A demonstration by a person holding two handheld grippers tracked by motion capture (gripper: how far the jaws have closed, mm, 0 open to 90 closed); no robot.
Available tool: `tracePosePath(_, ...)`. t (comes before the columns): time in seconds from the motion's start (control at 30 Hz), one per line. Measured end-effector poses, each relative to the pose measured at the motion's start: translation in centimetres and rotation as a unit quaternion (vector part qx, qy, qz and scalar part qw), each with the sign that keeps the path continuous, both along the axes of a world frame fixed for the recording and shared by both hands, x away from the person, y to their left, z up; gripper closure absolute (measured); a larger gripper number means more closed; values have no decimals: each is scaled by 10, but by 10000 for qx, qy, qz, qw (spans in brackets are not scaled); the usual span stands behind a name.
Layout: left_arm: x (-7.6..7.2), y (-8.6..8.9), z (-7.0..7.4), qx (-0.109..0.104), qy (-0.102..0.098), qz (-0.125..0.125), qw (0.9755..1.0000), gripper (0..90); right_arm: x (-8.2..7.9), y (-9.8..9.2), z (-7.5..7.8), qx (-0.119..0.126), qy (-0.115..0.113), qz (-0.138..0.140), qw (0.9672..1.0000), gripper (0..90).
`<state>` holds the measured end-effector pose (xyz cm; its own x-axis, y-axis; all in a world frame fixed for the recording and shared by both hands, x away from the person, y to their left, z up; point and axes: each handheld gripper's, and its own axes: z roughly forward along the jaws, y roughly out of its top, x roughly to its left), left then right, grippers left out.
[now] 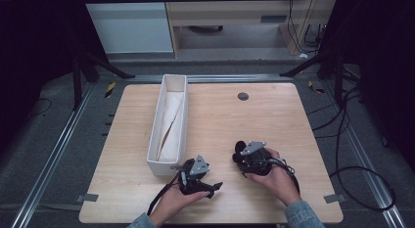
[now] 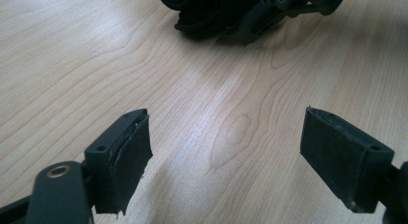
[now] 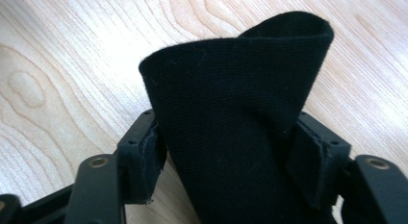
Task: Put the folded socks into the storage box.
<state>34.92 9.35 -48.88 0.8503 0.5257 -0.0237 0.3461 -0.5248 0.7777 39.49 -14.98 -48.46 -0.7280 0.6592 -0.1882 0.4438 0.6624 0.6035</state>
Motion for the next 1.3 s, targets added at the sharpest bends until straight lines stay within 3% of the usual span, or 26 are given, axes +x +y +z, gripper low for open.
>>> tracePosePath(0.47,0,-1,-1,6,4,-24,10000,175,9,-5,2,129,151,-103,9998,440)
tracePosePath(1.3,-1,-3,-2,50,15,-51,10000,174,16,-13,9,-47,484,-92,9988,543)
